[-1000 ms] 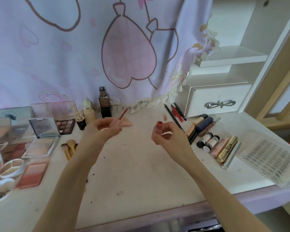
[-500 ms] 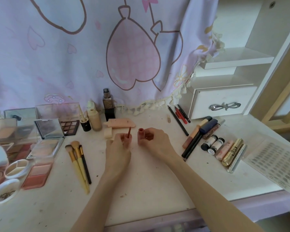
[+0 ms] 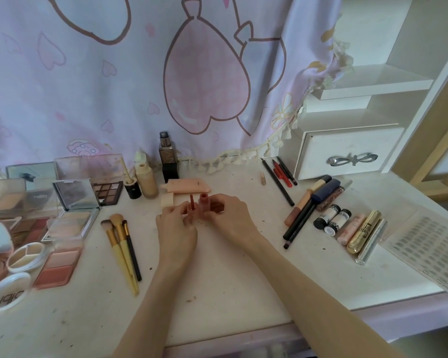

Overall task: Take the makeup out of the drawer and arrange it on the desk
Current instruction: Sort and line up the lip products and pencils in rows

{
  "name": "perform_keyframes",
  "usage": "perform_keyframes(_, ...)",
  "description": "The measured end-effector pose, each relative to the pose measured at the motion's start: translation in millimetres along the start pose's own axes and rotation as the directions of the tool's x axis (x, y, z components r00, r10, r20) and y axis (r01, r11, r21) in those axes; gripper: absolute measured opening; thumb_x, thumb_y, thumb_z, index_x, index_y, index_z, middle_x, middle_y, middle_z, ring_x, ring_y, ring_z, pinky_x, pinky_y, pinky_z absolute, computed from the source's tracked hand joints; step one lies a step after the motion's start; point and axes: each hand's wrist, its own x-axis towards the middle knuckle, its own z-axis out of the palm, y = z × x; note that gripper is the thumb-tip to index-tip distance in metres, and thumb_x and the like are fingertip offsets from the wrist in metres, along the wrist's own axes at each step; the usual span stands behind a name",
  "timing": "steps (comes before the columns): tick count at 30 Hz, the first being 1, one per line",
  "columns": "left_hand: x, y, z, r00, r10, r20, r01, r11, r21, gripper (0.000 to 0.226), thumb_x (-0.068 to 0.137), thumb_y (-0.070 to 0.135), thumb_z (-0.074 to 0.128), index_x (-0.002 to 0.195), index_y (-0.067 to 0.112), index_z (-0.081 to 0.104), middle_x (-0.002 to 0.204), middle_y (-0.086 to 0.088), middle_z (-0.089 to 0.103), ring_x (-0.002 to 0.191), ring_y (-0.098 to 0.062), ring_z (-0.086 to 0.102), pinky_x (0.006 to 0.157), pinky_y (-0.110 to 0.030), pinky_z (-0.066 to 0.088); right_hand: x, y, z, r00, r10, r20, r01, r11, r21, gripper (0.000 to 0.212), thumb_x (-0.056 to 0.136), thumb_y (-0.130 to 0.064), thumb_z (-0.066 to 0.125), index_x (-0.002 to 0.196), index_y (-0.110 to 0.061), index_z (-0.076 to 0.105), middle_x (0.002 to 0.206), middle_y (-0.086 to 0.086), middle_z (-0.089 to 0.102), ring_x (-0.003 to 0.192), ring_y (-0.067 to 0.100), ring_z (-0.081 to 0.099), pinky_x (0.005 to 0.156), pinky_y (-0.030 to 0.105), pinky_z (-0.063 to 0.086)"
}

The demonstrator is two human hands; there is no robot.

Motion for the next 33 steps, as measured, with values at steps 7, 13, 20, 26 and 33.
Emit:
perform_keyframes(7, -1, -1, -1, 0.999, -0.037, -0.033, 0.036, 0.999, -0.025, 0.036, 0.094, 0.005, 0.046, 0.13, 0.007, 0.049, 0.126, -0.016, 0.048, 0.113, -0.03, 0.045, 0.092, -0.028, 0.034, 2, 0, 6, 1.0, -0.005, -0.01, 0.005, 0.999, -0.054, 0.034, 0.085, -0.023, 0.064, 0.116, -0.011, 0.062, 0.113, 0.003, 0.063, 0.096, 0.014, 0.06, 0.085, 0.019, 0.043)
perform_keyframes(13, -16, 6, -8, 0.982, -0.051, -0.18, 0.025, 0.989, -0.142, 0.043, 0.089, 0.008, 0.055, 0.13, 0.011, 0.042, 0.118, -0.007, 0.051, 0.089, -0.013, 0.05, 0.08, -0.024, 0.038, -12, 2, -13, 0.998, 0.006, -0.056, -0.009, 0.999, -0.045, 0.044, 0.089, -0.016, 0.059, 0.131, -0.014, 0.047, 0.127, 0.001, 0.051, 0.094, 0.006, 0.051, 0.082, 0.015, 0.04)
perform_keyframes(20, -43, 41, 15, 0.921, 0.388, -0.016, -0.389, 0.92, -0.057, 0.014, 0.087, 0.007, 0.059, 0.1, 0.013, 0.062, 0.093, 0.004, 0.057, 0.079, -0.006, 0.05, 0.072, -0.006, 0.037, -54, 18, -85, 0.979, -0.064, -0.193, 0.036, 0.988, -0.148, 0.021, 0.092, -0.009, 0.054, 0.109, -0.013, 0.065, 0.096, -0.007, 0.062, 0.083, 0.003, 0.055, 0.069, -0.004, 0.037)
perform_keyframes(26, -58, 63, 57, 0.852, 0.467, 0.238, -0.471, 0.881, -0.044, 0.013, 0.087, 0.028, 0.06, 0.099, 0.023, 0.062, 0.084, 0.015, 0.046, 0.087, -0.007, 0.041, 0.078, -0.002, 0.027, -104, 49, -103, 0.954, -0.139, -0.265, 0.042, 0.938, -0.343, 0.019, 0.091, -0.01, 0.056, 0.105, -0.014, 0.068, 0.102, -0.003, 0.065, 0.089, 0.007, 0.058, 0.084, 0.017, 0.045)
perform_keyframes(33, -66, 69, 70, 0.877, 0.407, 0.256, -0.425, 0.905, 0.017, 0.014, 0.083, 0.035, 0.064, 0.084, 0.022, 0.06, 0.075, 0.017, 0.039, 0.08, -0.007, 0.036, 0.067, -0.016, 0.022, -122, 71, -98, 0.92, -0.176, -0.351, 0.025, 0.918, -0.395, 0.015, 0.088, -0.005, 0.058, 0.099, -0.008, 0.068, 0.102, 0.002, 0.064, 0.095, 0.016, 0.055, 0.087, 0.019, 0.037)
